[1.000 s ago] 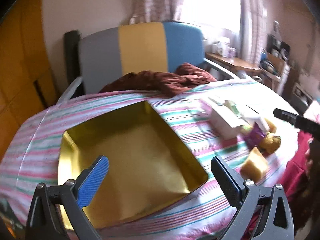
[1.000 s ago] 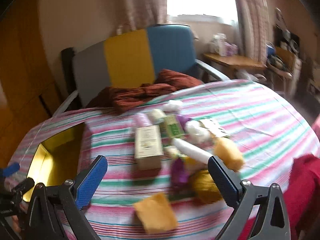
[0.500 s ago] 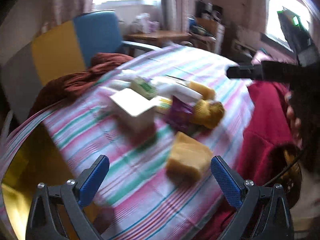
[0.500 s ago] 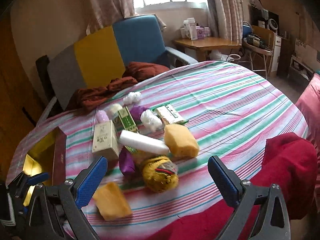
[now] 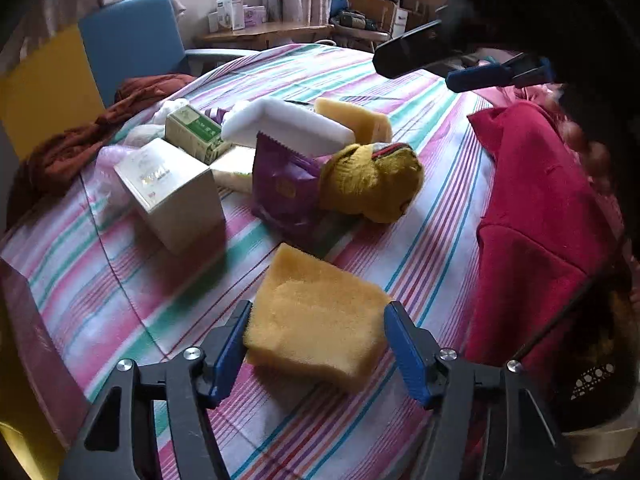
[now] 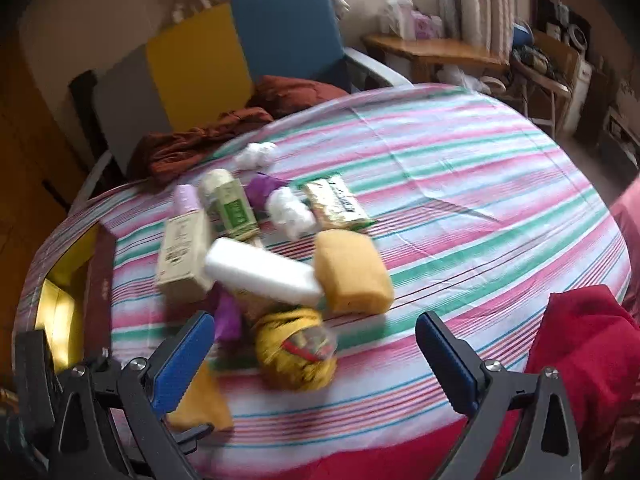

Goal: Organize objects
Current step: 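Move both tools from the gold tray toward the scattered items, then grasp the yellow sponge with the left tool while the right grasps the white eraser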

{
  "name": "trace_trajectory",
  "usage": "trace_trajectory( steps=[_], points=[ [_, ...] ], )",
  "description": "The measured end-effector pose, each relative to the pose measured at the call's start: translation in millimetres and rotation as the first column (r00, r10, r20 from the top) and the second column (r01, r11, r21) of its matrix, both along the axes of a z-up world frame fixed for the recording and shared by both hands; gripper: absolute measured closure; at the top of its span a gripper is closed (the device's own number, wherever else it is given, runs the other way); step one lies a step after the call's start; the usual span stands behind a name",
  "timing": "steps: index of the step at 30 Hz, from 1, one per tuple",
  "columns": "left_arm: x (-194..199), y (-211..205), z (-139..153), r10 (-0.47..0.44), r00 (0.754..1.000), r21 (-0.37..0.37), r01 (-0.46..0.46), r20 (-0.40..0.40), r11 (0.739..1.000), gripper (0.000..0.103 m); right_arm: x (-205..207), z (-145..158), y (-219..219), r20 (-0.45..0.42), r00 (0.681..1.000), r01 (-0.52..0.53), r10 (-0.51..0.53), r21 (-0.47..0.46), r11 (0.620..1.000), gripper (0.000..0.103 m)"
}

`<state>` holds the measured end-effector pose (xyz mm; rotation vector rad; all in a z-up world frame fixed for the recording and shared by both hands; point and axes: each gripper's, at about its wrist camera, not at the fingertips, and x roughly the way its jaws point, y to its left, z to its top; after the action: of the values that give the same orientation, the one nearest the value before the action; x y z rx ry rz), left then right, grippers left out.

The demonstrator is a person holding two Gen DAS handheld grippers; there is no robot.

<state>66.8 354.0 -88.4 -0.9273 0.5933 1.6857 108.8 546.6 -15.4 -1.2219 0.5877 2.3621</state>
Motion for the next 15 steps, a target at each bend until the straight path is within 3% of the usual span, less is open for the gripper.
trace_trajectory(
  steps=[11,13,14,15],
  points=[
    [-7.6,-11.1,0.0,0.029,0.998,0.048,-0.032,0.060,0.998,0.042,-56.6,-53.7,52.1,0.215,0.976,0.060,-0.029,-0.142,0.988,0.013],
    [-8.1,-13.9,1.7,0.038,0.997,0.056,-0.042,0.069,0.998,0.042,-61.3,-59.6,54.7,0.230,0.973,0.055,-0.016,-0.162,0.985,0.020],
    [-8.5,-15.3,2.2,0.044,0.996,0.056,-0.048,0.074,0.997,0.042,-62.6,-61.8,54.8,0.237,0.972,0.053,-0.012,-0.168,0.984,0.035],
    [-9.2,-17.9,2.7,0.050,0.995,0.059,-0.054,0.082,0.997,0.042,-63.0,-63.6,54.9,0.242,0.970,0.057,-0.014,-0.170,0.984,0.042]
  ],
)
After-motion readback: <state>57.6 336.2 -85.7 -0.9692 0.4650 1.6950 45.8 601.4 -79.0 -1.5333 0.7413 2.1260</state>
